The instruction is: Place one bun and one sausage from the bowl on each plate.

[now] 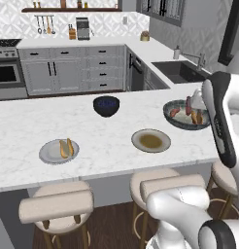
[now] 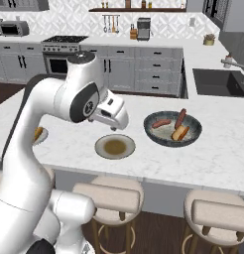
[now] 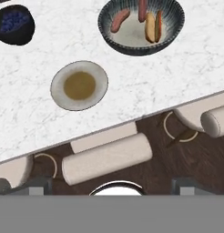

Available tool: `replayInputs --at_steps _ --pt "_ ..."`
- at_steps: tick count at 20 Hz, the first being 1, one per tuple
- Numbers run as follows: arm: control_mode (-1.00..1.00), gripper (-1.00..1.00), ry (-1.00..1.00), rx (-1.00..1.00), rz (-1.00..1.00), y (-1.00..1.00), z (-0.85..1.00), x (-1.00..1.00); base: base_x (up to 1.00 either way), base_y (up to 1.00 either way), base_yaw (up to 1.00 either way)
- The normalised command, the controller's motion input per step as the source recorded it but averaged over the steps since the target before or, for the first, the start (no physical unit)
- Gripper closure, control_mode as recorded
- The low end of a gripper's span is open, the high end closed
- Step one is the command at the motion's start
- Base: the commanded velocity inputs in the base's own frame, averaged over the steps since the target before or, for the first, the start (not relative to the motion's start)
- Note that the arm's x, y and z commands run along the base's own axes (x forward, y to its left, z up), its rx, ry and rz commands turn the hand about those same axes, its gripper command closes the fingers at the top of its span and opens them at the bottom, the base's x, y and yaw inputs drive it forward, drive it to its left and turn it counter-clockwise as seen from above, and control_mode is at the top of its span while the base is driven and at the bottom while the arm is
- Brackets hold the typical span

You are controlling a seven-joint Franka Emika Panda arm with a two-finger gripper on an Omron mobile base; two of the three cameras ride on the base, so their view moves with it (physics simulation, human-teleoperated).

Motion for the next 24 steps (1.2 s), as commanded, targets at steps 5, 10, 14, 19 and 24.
replayInputs --at_steps 5,10,14,19,24 --pt "-1.00 -1.00 0.04 -0.03 0.00 -1.00 -0.66 0.58 0.00 0.00 0.00" --pt "-1.00 -1.00 0.03 0.04 -0.07 -0.91 -0.41 0.90 0.00 0.00 0.00" --pt "-1.00 -1.00 0.21 -0.01 -0.14 -0.07 -0.33 1.00 0.00 0.00 0.00" --pt "-1.00 -1.00 0.19 0.01 -0.16 -0.09 -0.21 0.52 0.00 0.00 0.00" --pt "-1.00 -1.00 0.00 -0.01 -0.40 -0.64 -0.39 0.35 0.00 0.00 0.00"
